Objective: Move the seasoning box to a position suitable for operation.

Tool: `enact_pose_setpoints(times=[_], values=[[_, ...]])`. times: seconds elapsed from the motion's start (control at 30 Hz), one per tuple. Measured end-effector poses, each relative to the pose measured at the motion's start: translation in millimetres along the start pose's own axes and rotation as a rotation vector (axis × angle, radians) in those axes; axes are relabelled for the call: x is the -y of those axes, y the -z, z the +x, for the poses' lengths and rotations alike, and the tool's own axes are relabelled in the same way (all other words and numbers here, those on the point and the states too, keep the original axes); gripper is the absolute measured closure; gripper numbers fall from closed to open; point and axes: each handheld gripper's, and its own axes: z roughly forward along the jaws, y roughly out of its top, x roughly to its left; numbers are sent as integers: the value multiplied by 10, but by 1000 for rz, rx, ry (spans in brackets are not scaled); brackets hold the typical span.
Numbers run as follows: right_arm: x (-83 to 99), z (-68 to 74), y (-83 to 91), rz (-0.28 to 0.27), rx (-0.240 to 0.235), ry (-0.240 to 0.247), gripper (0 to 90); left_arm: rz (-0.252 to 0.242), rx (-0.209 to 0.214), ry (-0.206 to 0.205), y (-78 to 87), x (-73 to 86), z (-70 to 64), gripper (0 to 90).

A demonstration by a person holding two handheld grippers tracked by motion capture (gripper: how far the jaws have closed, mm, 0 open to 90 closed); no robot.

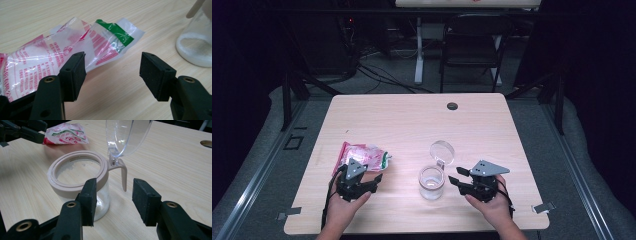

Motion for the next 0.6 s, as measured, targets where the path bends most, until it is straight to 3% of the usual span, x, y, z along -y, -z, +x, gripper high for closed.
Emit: enact_pose_setpoints(times=[0.6], values=[[0, -2, 1, -3, 0, -1, 548, 30, -62, 12, -85, 51, 148, 382]])
